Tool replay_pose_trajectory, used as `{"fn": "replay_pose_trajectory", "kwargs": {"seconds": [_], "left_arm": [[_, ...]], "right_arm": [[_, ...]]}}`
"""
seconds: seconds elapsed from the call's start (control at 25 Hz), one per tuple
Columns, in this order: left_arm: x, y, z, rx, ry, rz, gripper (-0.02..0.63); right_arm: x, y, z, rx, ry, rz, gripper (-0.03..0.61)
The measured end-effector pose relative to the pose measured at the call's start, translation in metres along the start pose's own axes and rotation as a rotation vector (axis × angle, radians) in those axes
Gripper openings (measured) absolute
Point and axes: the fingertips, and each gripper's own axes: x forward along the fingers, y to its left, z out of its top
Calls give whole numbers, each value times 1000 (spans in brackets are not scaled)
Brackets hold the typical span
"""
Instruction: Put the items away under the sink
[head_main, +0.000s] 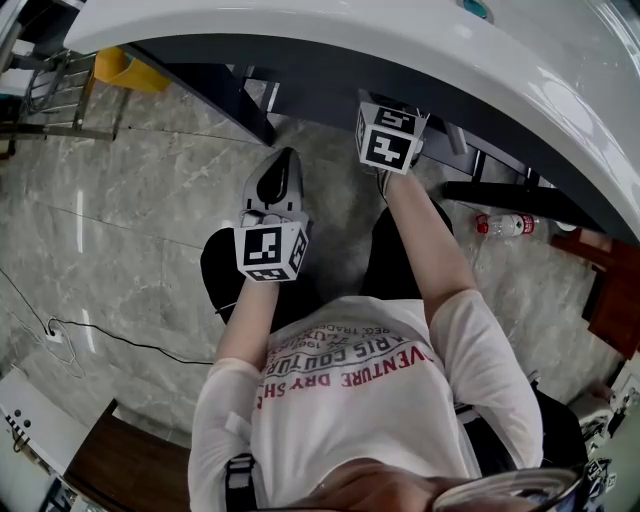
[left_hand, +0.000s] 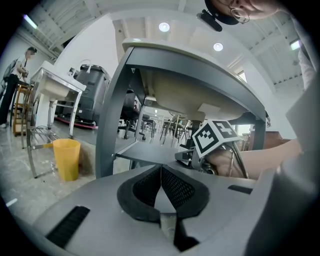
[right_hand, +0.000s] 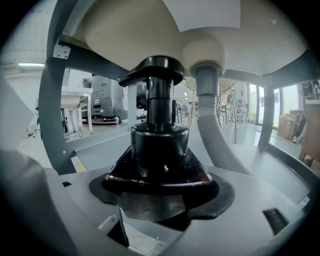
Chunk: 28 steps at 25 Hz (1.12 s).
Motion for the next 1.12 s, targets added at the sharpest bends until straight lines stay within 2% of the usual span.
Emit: {"fn": "replay_pose_trajectory", "kwargs": {"seconds": [0.24, 0.64, 1.0, 1.04, 1.08, 1.12], "left_arm": [[-2, 2, -2, -15, 0, 0, 23], [-1, -1, 8, -14, -20, -1, 23], [1, -25, 16, -19, -33, -39, 23], [1, -28, 17, -16, -34, -44, 23], [2, -32, 18, -13, -35, -49, 23], [2, -35, 19, -10, -36, -54, 23]], "right_arm": [[3, 1, -2, -18, 22, -40, 374], [-22, 0, -9, -35, 23, 18, 374], [-90, 8, -18, 41, 4, 109, 373], [-97, 8, -19, 57, -5, 111, 363], [-103, 6, -18, 73, -17, 101, 301], [-109, 2, -17, 91, -32, 83, 176]]}}
